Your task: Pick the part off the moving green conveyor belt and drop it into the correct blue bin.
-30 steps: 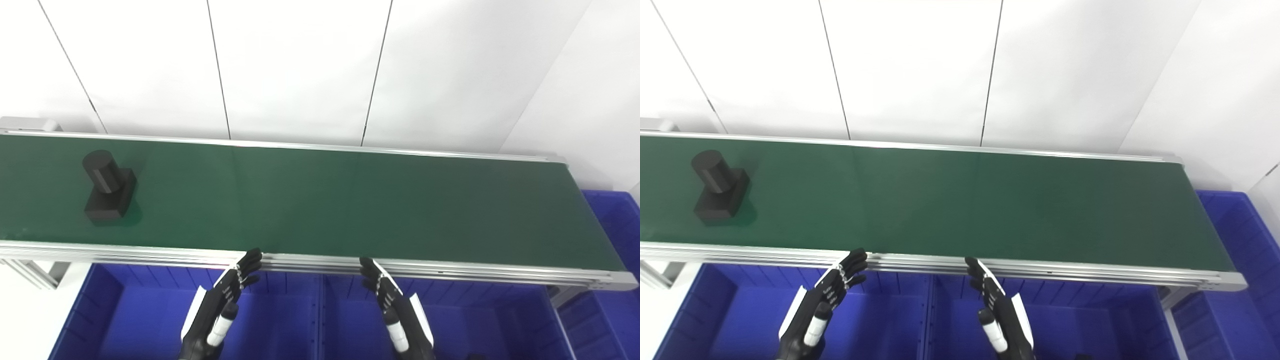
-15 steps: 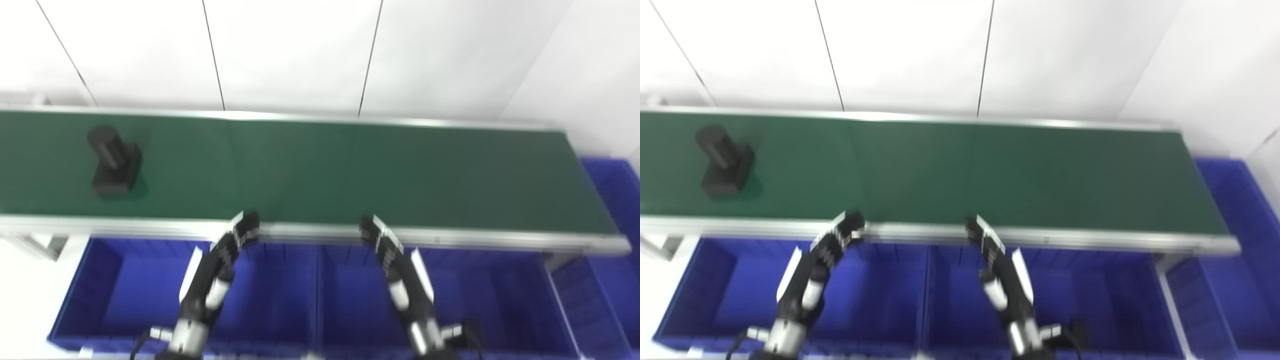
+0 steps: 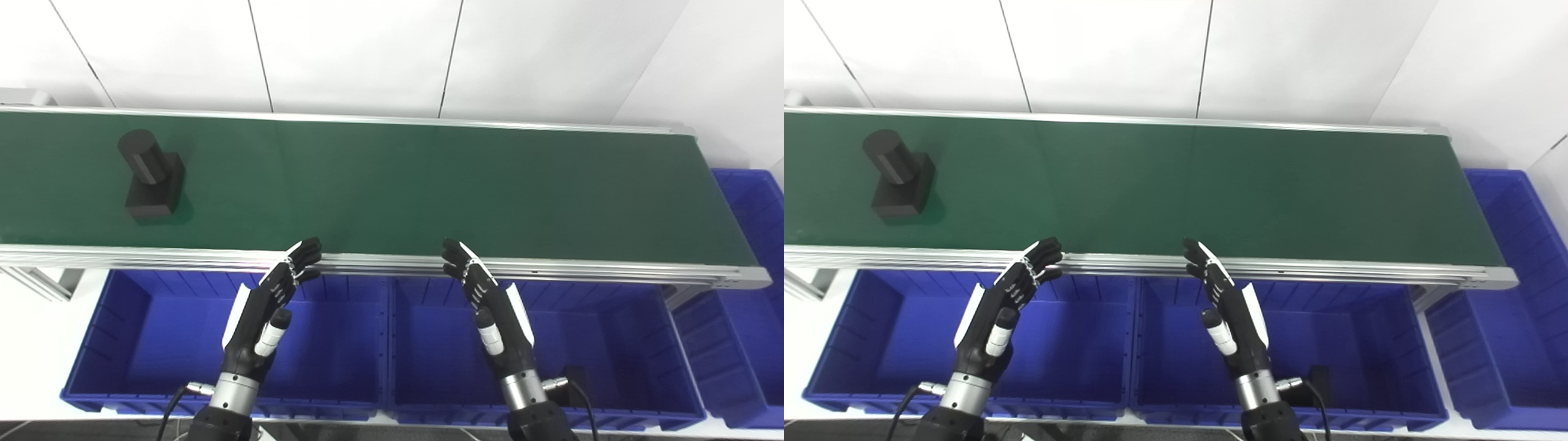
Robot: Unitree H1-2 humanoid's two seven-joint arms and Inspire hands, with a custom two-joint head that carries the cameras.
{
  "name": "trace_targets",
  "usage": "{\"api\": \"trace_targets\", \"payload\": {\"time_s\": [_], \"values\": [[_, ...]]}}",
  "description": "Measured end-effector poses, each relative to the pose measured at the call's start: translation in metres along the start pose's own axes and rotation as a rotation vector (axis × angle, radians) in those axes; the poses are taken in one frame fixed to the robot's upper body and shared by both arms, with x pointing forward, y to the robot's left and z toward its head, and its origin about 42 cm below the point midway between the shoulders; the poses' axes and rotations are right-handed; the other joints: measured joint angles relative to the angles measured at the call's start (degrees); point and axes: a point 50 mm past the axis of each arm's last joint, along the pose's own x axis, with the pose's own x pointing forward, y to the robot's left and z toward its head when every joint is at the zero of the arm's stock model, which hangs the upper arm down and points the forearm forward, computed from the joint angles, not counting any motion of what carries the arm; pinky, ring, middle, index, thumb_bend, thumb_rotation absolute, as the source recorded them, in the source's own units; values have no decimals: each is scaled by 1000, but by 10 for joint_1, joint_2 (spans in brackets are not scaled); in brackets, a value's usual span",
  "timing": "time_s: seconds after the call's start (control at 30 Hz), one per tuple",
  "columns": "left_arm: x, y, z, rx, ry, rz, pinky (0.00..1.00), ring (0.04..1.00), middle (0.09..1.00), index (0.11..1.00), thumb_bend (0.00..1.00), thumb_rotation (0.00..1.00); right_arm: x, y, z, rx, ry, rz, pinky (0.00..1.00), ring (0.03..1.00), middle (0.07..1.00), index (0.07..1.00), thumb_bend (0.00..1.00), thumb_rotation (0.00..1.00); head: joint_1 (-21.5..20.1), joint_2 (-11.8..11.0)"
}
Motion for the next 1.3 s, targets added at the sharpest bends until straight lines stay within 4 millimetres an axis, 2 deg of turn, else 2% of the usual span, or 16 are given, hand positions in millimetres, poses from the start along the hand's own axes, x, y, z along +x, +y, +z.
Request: {"api": "trace_targets", "payload": {"time_s": [0.17,0.23,0.33,0.37,0.43,0.47,0.5,0.57,0.63,0.7,0.97,1.3], "values": [[-3,0,-8,-2,30,0,803,868,878,855,904,953,-2,1,-7,3,25,1,872,917,931,896,857,1000,5,-19],[-5,-1,-12,-1,48,1,794,864,877,855,889,951,-5,1,-10,5,41,1,873,918,932,896,859,1000,15,-42],[-6,-2,-19,-4,72,-1,797,863,877,855,888,936,-6,1,-16,6,62,1,875,920,934,898,852,998,18,-54],[-7,-3,-21,-5,78,-3,800,864,877,855,889,934,-7,1,-18,7,71,1,876,920,934,897,848,994,25,-73],[-7,-4,-26,-4,98,-6,805,867,879,858,893,938,-9,1,-22,9,87,2,880,921,933,895,853,985,26,-76],[-7,-5,-29,2,108,-9,806,868,879,858,895,938,-10,1,-25,12,98,2,881,921,933,895,855,983,32,-91],[-7,-6,-32,5,117,-11,809,869,881,859,900,937,-12,1,-28,14,109,1,879,920,934,897,859,984,33,-94],[-7,-8,-36,6,131,-12,810,871,885,864,898,941,-14,0,-32,14,128,2,876,922,937,899,855,984,48,-123],[-6,-11,-39,16,143,-13,809,873,887,866,897,946,-16,-2,-37,12,145,3,876,924,940,901,852,988,52,-129],[-7,-14,-41,22,152,-15,808,875,888,864,902,949,-18,-4,-40,6,159,5,876,926,942,903,857,991,63,-146],[-6,-27,-47,38,168,-24,782,861,873,840,919,956,-20,-14,-44,1,173,-3,889,927,945,902,868,986,85,-177],[-3,-30,-50,54,171,-15,766,854,864,827,921,942,-22,-19,-48,6,192,3,897,931,949,903,882,989,94,-184]]}}
